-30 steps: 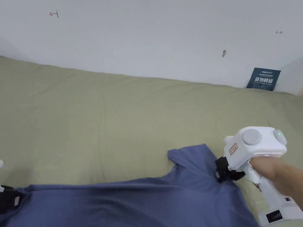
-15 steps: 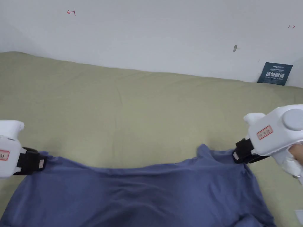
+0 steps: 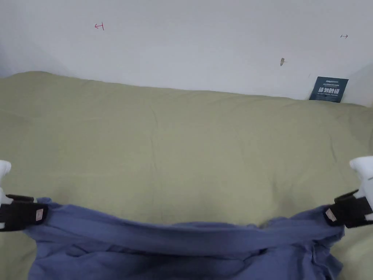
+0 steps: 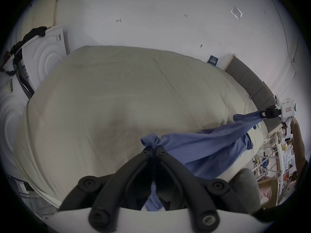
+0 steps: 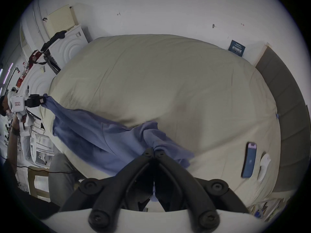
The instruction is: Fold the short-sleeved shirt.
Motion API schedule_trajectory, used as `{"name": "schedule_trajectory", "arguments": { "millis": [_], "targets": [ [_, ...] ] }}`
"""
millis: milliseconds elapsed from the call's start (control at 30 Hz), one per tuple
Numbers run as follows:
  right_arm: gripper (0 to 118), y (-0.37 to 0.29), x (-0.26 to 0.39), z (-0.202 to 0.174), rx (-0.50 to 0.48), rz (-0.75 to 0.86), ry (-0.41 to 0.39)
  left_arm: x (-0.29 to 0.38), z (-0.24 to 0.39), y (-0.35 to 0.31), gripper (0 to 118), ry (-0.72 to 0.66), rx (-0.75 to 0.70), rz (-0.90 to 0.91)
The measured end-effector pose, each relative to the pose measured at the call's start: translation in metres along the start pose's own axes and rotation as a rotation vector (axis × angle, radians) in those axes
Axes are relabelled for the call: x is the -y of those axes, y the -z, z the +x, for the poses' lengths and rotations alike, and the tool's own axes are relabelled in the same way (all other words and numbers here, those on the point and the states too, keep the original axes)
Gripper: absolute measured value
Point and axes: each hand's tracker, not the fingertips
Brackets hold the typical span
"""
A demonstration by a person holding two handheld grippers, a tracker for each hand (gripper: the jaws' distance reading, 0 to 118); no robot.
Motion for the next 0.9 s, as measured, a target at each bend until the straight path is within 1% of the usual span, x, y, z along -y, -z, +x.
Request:
{"name": "schedule_trajectory", "arguments": {
  "millis": [100, 133, 200, 267, 367, 400, 467, 500, 567, 600, 633, 667, 700, 733, 767, 800, 833, 900],
  "targets": [
    [0, 0.005, 0.036, -0.001, -0.011, -0.035, 0.022, 0.031, -0.004, 0.003, 1, -0.014, 0.021, -0.045],
    [0, 0.008, 0.05, -0.002, -0.006, -0.048, 0.051, 0.042, -0.006, 0.004, 0, -0.02, 0.026, -0.059],
    [0, 0.014, 0.071, 0.001, -0.026, -0.067, 0.071, 0.064, -0.007, 0.005, 0, -0.046, 0.037, -0.08],
    [0, 0.02, 0.09, 0.003, -0.024, -0.086, 0.11, 0.083, -0.012, 0.008, 1, -0.062, 0.039, -0.091],
    [0, 0.027, 0.111, 0.007, -0.026, -0.085, 0.16, 0.109, -0.013, 0.013, 0, -0.095, 0.039, -0.12],
    [0, 0.031, 0.117, 0.007, -0.012, -0.07, 0.177, 0.116, -0.015, 0.016, 1, -0.106, 0.036, -0.127],
    [0, 0.038, 0.125, 0.009, -0.018, -0.058, 0.18, 0.124, -0.005, 0.019, 1, -0.111, 0.049, -0.116],
    [0, 0.044, 0.128, 0.01, -0.013, -0.059, 0.195, 0.128, -0.004, 0.025, 2, -0.131, 0.044, -0.118],
    [4, 0.052, 0.131, 0.009, 0.019, -0.042, 0.206, 0.134, 0.002, 0.031, 14, -0.126, 0.041, -0.123],
    [7, 0.06, 0.134, 0.019, 0.021, -0.03, 0.209, 0.137, 0.004, 0.035, 18, -0.125, 0.028, -0.12],
    [7, 0.062, 0.134, 0.021, 0.019, -0.026, 0.222, 0.14, 0.005, 0.036, 18, -0.137, 0.015, -0.112],
    [24, 0.059, 0.133, 0.021, 0.018, -0.015, 0.239, 0.142, 0.006, 0.034, 31, -0.165, 0.023, -0.09],
    [54, 0.053, 0.131, 0.019, 0.026, -0.011, 0.249, 0.141, 0.007, 0.024, 42, -0.206, 0.036, -0.049],
    [87, 0.042, 0.13, 0.014, 0.04, -0.004, 0.245, 0.14, 0.01, 0.012, 57, -0.228, 0.028, 0.003],
    [88, 0.03, 0.128, 0.012, 0.049, 0.025, 0.237, 0.139, 0.011, 0.003, 66, -0.23, 0.036, 0.037],
    [85, 0.013, 0.124, 0.007, 0.088, 0.076, 0.228, 0.134, 0.018, -0.016, 68, -0.228, 0.014, 0.092],
    [86, -0.003, 0.118, 0.001, 0.131, 0.123, 0.225, 0.125, 0.024, -0.034, 68, -0.21, 0.006, 0.164],
    [86, -0.03, 0.106, -0.018, 0.164, 0.235, 0.207, 0.103, 0.047, -0.061, 68, -0.187, 0.013, 0.284]
  ]
}}
